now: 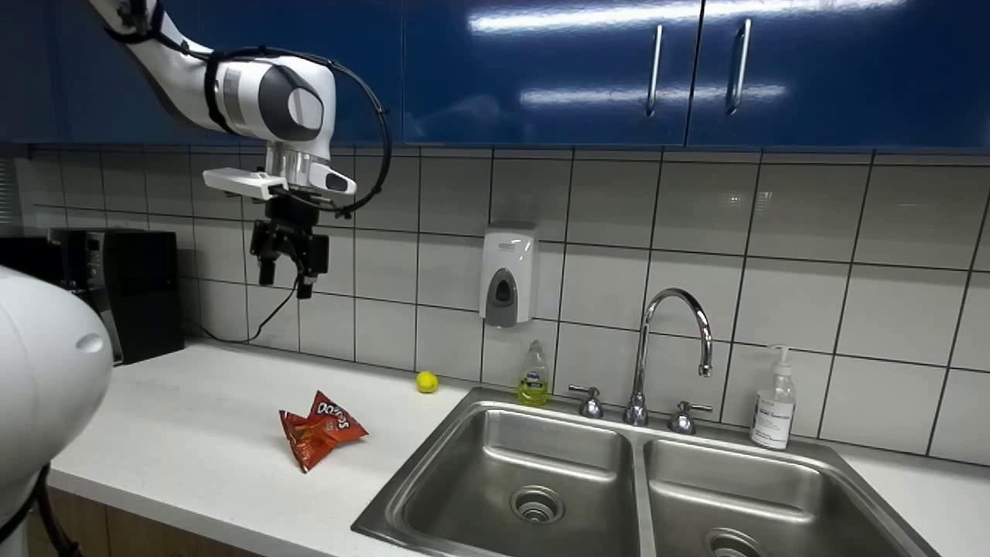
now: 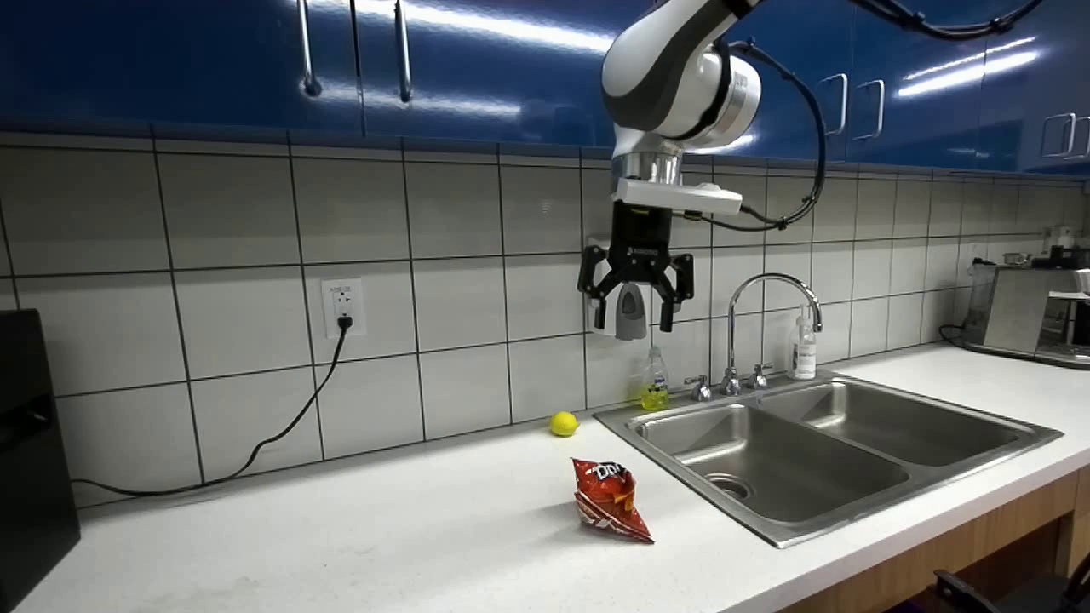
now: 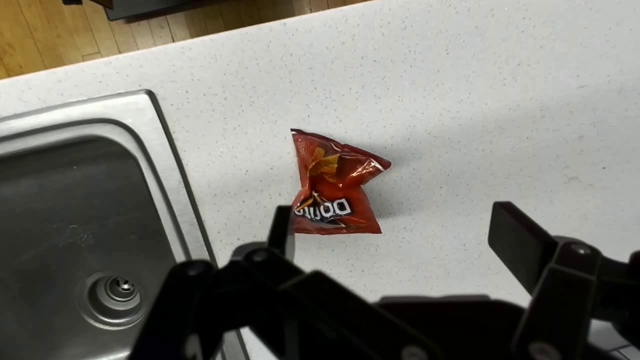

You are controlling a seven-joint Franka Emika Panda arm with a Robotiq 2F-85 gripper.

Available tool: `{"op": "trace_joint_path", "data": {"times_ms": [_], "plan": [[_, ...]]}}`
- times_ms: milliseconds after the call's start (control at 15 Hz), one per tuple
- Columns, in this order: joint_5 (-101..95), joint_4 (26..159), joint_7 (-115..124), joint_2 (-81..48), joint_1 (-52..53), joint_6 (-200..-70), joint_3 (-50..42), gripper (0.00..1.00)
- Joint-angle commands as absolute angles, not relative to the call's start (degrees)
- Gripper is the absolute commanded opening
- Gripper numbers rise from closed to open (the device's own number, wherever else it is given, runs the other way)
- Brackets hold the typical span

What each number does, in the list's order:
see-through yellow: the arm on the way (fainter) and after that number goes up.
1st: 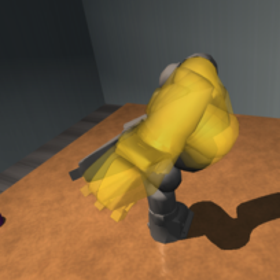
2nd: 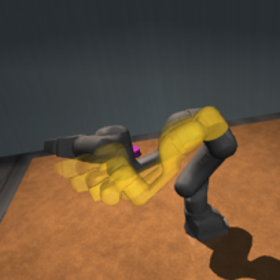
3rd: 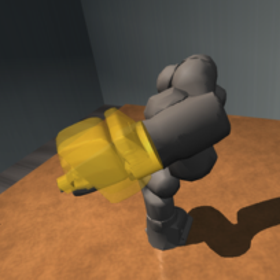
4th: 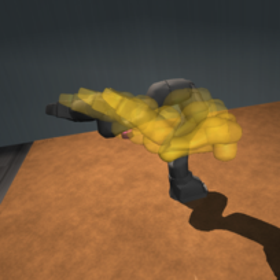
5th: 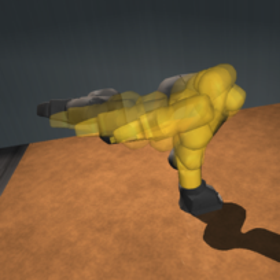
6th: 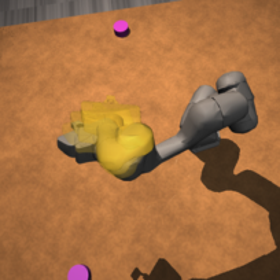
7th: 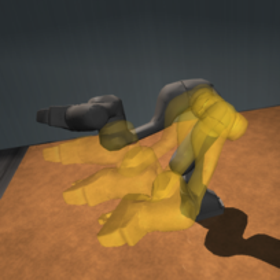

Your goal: Put the snack packet into the sink

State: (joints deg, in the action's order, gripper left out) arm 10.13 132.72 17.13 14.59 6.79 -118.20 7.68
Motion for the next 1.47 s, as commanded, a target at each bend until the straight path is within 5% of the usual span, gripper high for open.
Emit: {"op": "trace_joint_path", "data": {"times_ms": [0, 1400], "plan": [[10.6, 134.0, 14.3, 10.4, 6.1, -124.4, 7.0, 1.00], [21.4, 134.2, 2.8, -12.3, 4.6, -144.3, 5.2, 1.00]]}}
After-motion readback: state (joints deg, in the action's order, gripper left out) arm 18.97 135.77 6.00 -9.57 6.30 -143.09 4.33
